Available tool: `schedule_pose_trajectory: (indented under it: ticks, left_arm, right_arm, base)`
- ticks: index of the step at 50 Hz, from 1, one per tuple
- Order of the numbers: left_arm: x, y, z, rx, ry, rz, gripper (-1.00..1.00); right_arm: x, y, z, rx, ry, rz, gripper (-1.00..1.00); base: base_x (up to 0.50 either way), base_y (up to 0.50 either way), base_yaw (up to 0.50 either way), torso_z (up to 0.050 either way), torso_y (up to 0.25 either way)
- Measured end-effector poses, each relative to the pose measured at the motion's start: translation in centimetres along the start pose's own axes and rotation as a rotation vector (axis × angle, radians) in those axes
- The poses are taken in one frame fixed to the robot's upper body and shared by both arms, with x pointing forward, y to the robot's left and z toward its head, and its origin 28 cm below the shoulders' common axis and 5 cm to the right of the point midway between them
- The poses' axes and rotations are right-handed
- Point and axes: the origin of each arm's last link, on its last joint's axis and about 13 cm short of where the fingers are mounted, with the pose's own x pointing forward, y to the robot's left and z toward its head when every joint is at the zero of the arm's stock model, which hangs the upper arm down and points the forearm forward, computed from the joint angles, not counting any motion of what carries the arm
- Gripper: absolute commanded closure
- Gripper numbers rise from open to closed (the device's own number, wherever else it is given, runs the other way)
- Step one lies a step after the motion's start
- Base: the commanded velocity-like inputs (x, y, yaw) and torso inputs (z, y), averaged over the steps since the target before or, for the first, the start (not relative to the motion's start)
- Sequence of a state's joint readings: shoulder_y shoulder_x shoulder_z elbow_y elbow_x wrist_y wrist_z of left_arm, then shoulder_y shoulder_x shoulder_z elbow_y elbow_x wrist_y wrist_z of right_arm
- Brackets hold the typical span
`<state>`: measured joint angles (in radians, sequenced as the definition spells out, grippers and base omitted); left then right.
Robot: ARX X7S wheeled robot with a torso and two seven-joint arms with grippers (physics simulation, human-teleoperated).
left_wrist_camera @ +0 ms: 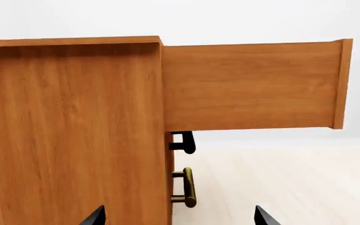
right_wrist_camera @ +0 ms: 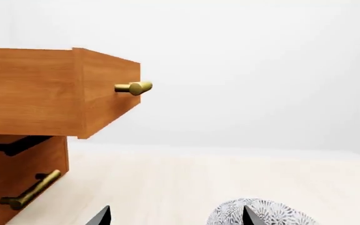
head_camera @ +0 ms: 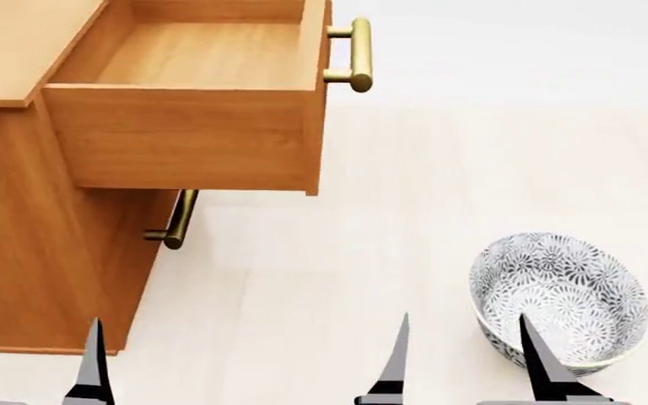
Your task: Put the ketchup in the top drawer of the cabinet.
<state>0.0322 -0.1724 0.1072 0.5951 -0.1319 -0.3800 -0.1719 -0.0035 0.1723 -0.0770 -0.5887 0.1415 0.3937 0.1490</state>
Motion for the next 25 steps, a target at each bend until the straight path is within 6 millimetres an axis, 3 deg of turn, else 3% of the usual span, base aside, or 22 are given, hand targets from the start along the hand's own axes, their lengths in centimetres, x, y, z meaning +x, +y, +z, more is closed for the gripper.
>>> schedule_pose_trajectory:
  ticks: [7,21,25]
  left_arm:
    - [0.02,-0.07,-0.06,-0.003,0.003,-0.003,-1.00]
    - [0.09,-0.02,-0.17,0.000,0.007,-0.002,-1.00]
    - [0.15,-0.04,-0.17,0.000,0.006,-0.002,-1.00]
  right_arm:
    - [0.04,-0.07,-0.10,-0.005,0.003,-0.003,-1.00]
    - [0.06,-0.02,-0.34,0.010,0.001,0.010,-1.00]
    - [0.10,-0.05,-0.28,0.014,-0.002,0.013,-1.00]
  base:
    - [0.00,0.43,0.00,0.000,0.000]
    - [0.00,0.00,0.00,0.000,0.000]
    - [-0.41,0.00,0.00,0.000,0.000]
